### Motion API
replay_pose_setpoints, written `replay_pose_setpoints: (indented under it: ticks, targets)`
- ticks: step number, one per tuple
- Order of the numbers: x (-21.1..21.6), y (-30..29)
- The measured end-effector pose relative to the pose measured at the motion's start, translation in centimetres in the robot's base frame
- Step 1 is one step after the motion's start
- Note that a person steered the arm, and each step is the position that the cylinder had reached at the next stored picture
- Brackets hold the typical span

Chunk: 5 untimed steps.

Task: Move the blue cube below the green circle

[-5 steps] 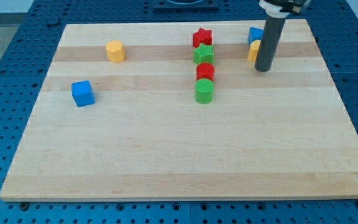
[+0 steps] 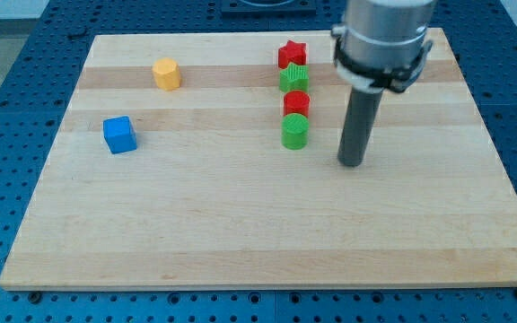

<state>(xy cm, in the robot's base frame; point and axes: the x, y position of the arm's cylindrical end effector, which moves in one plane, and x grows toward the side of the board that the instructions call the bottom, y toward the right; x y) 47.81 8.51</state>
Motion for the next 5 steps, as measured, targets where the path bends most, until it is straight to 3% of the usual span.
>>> replay_pose_setpoints:
  ticks: [3,4,5]
  targets:
    - [1.5,-25.1]
    - [0.7,-31.0]
    - [-3.5,-35.6]
